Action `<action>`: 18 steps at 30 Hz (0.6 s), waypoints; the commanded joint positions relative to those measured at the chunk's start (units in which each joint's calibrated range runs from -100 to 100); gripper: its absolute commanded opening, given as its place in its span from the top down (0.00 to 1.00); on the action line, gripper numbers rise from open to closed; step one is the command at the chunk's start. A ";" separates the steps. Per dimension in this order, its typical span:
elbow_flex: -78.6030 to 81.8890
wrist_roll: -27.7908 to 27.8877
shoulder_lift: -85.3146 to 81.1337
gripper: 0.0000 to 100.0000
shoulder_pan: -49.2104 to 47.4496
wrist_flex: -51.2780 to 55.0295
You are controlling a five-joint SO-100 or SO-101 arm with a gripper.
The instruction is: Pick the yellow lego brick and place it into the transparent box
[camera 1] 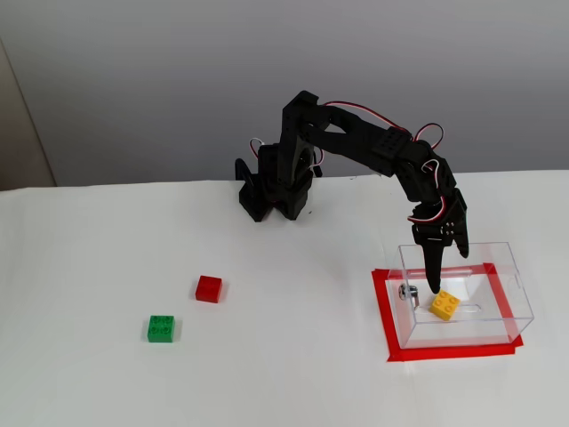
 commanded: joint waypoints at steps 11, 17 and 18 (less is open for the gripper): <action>-4.81 0.24 -1.19 0.94 1.05 -0.52; -4.08 0.29 -3.99 0.99 2.83 -0.52; -4.08 0.29 -4.67 0.99 3.49 -0.44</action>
